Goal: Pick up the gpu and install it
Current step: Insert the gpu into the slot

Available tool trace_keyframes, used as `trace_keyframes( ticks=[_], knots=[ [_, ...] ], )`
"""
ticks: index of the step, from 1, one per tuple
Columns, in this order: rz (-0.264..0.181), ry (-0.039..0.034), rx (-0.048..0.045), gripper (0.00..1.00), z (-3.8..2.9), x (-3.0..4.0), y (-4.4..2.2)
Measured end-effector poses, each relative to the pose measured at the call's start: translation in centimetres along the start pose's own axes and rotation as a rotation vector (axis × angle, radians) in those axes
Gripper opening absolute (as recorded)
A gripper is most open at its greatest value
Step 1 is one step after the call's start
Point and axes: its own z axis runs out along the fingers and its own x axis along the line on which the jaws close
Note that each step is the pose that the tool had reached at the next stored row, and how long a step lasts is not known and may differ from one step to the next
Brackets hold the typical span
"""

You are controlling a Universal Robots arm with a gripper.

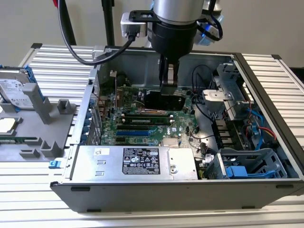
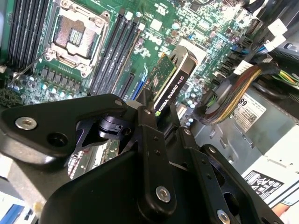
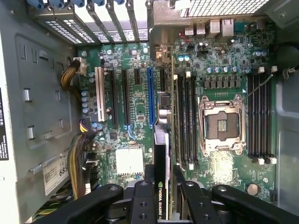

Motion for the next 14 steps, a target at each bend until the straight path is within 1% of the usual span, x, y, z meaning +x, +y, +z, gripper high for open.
trace_keyframes(
  ticks=[14],
  knots=[
    [0.0, 0.0001, 0.0, 0.0, 0.51, 0.0, 0.01]
  ],
)
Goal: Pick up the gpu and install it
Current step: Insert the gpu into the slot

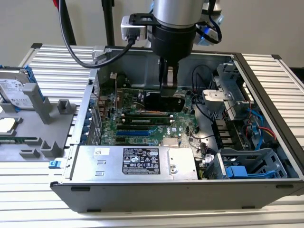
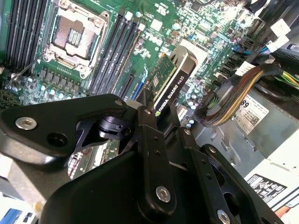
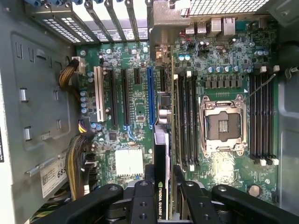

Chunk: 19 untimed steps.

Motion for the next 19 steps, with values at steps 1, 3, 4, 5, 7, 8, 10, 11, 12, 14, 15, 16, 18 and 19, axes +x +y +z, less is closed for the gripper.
trace_keyframes(
  ticks=[1, 3, 4, 5, 7, 8, 10, 11, 12, 14, 15, 16, 18, 19],
  knots=[
    [0.0, 0.0, 0.0, 0.0, 0.04, 0.0, 0.0],
    [0.0, -0.0001, 0.0, 0.0, 0.11, 0.0, 0.0],
    [0.0, -0.0001, 0.0, 0.0, 0.15, 0.0, 0.0],
    [0.0, -0.0001, 0.0, 0.0, 0.19, 0.0, 0.0],
    [0.0, 0.0, 0.0, 0.0, 0.25, 0.0, 0.01],
    [0.0, 0.0, 0.0001, 0.0, 0.28, 0.0, 0.01],
    [0.0, 0.0, 0.0001, 0.0, 0.33, 0.0, 0.01],
    [0.0, 0.0, 0.0001, 0.0, 0.35, 0.0, 0.01],
    [0.0, 0.0, 0.0001, 0.0, 0.37, 0.0, 0.01],
    [0.0, -0.0001, 0.0001, 0.0, 0.42, 0.0, 0.01],
    [0.0, -0.0001, 0.0001, 0.0, 0.43, 0.0, 0.01],
    [0.0, 0.0, 0.0001, 0.0, 0.63, 0.0, 0.01],
    [0.0, 0.0, 0.0001, 0.0, 0.94, 0.0, 0.02],
    [0.0, -0.0001, 0.0001, 0.0, 0.95, 0.0, 0.02]
  ],
)
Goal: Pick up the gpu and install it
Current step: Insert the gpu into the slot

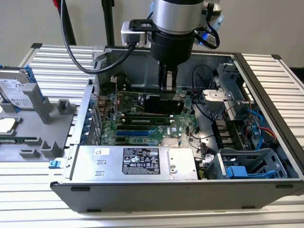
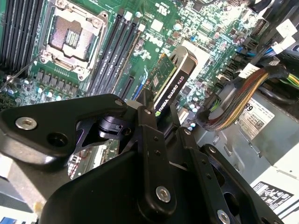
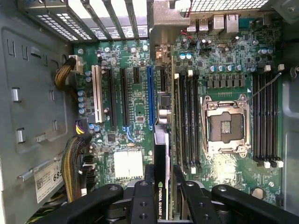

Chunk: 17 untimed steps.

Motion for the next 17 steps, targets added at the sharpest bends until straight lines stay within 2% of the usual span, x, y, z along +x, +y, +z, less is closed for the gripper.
trace_keyframes(
  ticks=[11, 17],
  knots=[
    [0.0, -0.0001, 0.0009, 0.0, 0.38, 0.0, 0.01],
    [0.0, -0.0011, 0.0164, 0.0, 0.77, 0.0, 0.03]
  ],
)
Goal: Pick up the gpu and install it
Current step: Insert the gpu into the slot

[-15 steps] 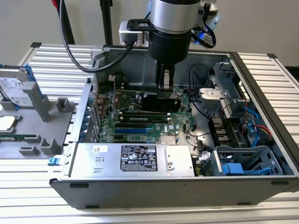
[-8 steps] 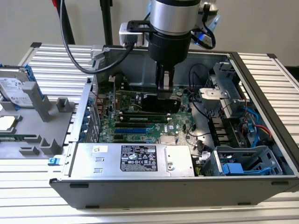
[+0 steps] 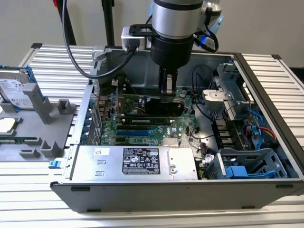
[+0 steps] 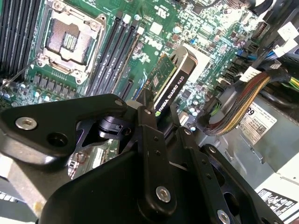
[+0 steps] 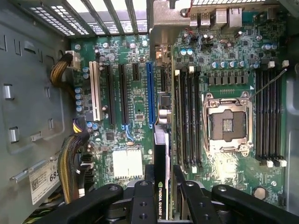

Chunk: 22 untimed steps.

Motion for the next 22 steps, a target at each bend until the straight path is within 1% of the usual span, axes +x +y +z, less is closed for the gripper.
trace_keyframes(
  ticks=[4, 14, 22],
  knots=[
    [0.0, -0.0003, 0.0022, 0.0, 0.13, 0.0, 0.03],
    [0.0, -0.0017, 0.021, 0.0, 0.37, 0.01, 0.15],
    [0.0, -0.0018, 0.0215, 0.0, 0.37, 0.02, 0.24]
  ],
)
